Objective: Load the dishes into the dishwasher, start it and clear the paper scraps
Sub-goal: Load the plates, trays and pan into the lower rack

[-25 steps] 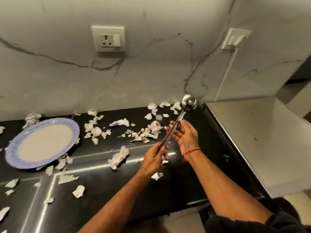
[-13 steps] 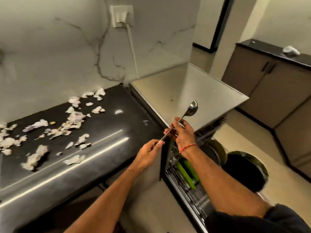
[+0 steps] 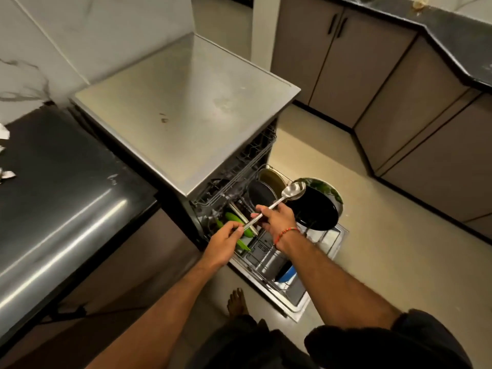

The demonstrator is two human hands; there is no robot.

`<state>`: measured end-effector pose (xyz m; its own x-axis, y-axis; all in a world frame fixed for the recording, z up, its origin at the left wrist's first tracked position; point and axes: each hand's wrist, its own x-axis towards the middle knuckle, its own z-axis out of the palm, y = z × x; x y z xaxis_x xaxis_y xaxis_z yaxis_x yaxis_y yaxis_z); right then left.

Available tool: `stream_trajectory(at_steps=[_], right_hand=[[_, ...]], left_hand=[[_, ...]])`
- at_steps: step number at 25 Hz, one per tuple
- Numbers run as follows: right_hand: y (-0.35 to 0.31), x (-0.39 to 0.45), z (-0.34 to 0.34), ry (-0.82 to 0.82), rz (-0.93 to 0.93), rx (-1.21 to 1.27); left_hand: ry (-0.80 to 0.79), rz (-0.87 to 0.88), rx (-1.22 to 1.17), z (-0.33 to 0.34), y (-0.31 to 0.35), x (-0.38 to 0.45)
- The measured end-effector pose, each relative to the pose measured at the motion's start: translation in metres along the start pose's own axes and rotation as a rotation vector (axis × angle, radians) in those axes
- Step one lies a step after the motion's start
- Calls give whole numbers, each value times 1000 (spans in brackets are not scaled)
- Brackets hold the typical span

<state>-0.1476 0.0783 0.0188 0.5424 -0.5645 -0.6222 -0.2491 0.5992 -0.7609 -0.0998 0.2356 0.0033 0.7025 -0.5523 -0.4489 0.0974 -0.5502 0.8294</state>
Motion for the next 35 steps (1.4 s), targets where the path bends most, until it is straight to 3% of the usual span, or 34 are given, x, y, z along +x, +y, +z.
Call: stream_trajectory(at_steps=[4, 9, 14, 19, 24, 30, 35], right_hand=[[8, 45, -48, 87, 83, -80], [52, 116, -90, 199, 226, -115], [132, 212, -131, 132, 329, -234], [208, 317, -159, 85, 314, -360], [243, 394, -163, 57, 366, -386], [272, 429, -167, 19, 395, -310], [281, 436, -173, -44, 391, -463]], left_hand=[[-132, -66, 4, 48, -7, 41], [-127, -208, 50, 103, -44, 84], [-46, -298, 136, 163, -128, 151], [72, -416, 173, 240, -219, 245], [74, -466, 222, 278, -279, 311], [28, -525, 237, 287, -320, 357], [-15, -584, 229, 293, -346, 369]])
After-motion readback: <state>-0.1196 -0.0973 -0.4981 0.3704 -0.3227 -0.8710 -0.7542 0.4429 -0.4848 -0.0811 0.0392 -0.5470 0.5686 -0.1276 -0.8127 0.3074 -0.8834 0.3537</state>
